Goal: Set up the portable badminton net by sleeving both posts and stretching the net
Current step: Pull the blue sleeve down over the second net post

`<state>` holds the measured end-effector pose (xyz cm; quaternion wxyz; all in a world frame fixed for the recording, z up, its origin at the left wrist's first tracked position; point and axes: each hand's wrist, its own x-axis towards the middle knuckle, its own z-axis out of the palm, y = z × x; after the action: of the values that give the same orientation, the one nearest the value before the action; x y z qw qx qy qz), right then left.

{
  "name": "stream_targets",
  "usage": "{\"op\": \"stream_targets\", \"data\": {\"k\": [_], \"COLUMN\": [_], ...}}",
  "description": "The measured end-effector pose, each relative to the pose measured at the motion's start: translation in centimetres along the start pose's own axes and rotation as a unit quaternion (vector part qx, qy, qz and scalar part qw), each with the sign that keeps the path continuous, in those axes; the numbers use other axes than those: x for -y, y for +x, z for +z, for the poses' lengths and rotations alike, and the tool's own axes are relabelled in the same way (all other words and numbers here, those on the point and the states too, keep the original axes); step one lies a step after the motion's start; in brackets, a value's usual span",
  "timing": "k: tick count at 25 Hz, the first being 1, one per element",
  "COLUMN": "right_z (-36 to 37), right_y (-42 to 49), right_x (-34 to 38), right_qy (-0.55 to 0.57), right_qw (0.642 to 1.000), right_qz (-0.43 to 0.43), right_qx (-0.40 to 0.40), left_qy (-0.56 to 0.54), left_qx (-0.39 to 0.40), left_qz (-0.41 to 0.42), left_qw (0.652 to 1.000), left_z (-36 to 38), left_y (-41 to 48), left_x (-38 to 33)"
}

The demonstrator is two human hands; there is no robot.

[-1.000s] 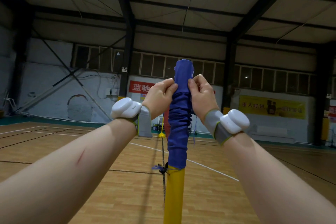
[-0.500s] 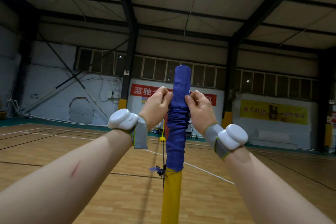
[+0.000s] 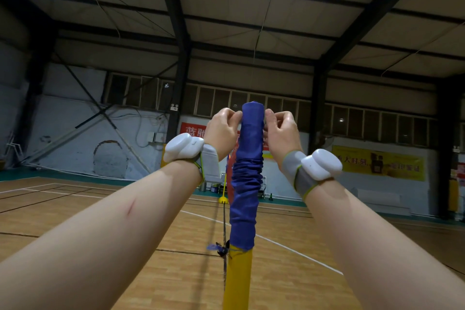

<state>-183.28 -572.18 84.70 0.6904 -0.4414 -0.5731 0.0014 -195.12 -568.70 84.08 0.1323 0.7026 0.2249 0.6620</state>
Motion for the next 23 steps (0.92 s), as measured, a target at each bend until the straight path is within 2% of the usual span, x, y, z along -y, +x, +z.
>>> {"op": "stream_targets", "data": {"k": [5,11,16,20,23], "right_z": [0.8,0.8,0.9,0.2,-0.3], "right_y": [0.2,-0.3,-1.1,-0.7,0.0], "right_x": [0.0,-0.3,-0.5,-0.5,-0.3], "right_qy": [-0.019,0.013,0.019,0.022,0.006], "right_qw": [0.999,0.999,0.998,0.997,0.997], "right_qz": [0.002,0.024,0.025,-0.016,-0.018], "right_qx": [0.026,0.027,0.045,0.067,0.079], "left_qy": [-0.069,-0.079,-0.045,0.033,0.025], "left_qx": [0.000,-0.012,-0.020,-0.009,-0.002], "left_qz": [-0.037,-0.045,-0.035,-0.001,0.014], "left_qw": [0.997,0.996,0.998,0.999,1.000], "left_z": [1.1,1.6,1.0,0.4,1.4], "left_y": [0.2,-0.3,-0.4,1.0,1.1], "left_x": [0.6,0.5,0.9,0.5,0.7]}}
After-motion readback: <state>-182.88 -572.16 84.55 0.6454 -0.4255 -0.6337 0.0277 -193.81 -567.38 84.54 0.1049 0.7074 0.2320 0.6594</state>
